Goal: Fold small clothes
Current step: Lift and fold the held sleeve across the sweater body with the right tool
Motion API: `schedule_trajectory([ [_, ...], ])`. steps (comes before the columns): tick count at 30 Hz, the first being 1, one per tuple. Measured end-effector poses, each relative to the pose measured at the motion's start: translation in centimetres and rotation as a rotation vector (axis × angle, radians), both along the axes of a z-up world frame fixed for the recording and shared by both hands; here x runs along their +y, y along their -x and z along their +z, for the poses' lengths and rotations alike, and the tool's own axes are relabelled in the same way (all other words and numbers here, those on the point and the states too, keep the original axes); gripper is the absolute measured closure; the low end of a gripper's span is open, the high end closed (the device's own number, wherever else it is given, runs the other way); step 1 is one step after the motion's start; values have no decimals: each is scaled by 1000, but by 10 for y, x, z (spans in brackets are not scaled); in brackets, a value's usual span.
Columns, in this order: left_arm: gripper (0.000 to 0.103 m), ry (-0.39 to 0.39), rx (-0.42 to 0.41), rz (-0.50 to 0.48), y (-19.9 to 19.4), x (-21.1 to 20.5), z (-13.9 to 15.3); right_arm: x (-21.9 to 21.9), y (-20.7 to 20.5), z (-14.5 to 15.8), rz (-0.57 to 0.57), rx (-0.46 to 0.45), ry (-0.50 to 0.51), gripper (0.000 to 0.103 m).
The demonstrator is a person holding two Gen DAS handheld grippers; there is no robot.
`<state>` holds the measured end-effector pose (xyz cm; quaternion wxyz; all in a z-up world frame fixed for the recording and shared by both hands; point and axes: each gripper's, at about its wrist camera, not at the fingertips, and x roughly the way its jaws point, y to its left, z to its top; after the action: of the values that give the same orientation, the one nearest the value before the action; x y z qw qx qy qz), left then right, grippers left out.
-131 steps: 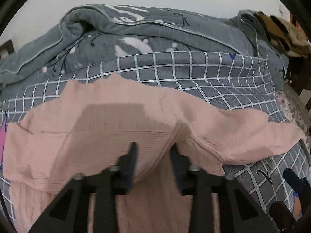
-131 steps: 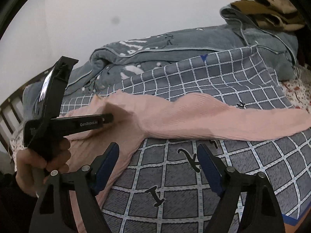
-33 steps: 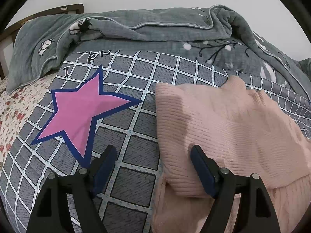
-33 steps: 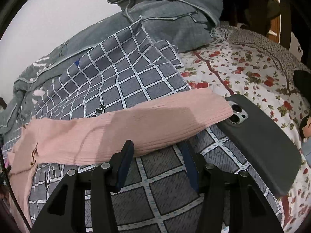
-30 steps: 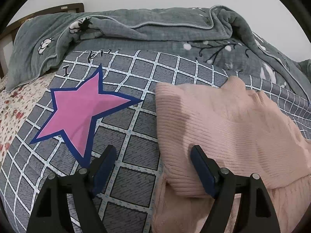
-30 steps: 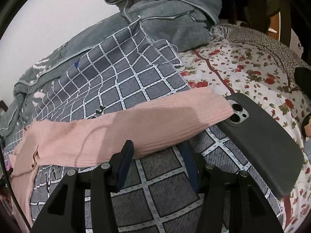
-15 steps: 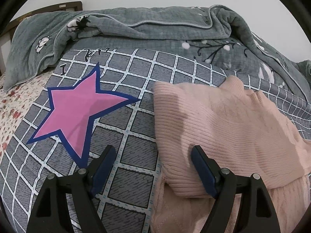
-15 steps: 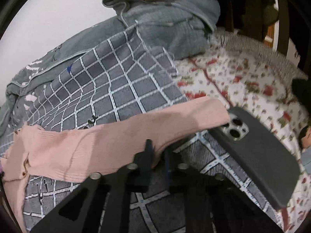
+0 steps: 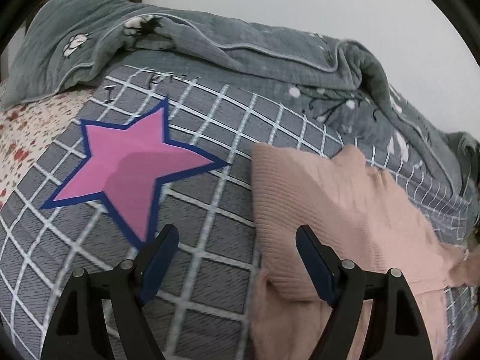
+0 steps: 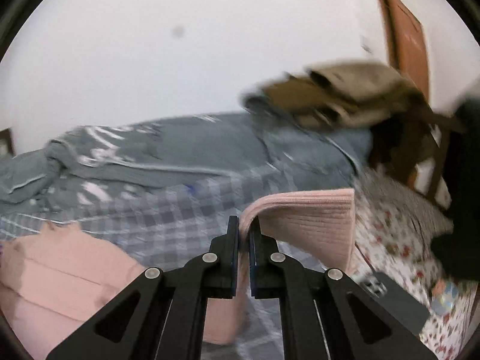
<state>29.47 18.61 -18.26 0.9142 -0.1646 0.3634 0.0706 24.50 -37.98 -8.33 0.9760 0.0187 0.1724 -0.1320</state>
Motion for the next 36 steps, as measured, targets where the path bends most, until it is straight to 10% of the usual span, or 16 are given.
schedule_trajectory([
  [10,24,37,-32,90,26,61,16,221,-45,35,371,-6,21,97],
  [20,24,48,-42,88,31,76,16,396,-77,-59,738,295,-24,92],
  [24,24,59,-61,77,30,73,19,393,-68,-76,804,356,-13,76],
  [26,24,81,-69,56,27,68,18,368,-57,-68,775,304,-14,50],
  [36,24,71,-53,-65,2,10,15,204,-25,-58,556,256,45,46],
])
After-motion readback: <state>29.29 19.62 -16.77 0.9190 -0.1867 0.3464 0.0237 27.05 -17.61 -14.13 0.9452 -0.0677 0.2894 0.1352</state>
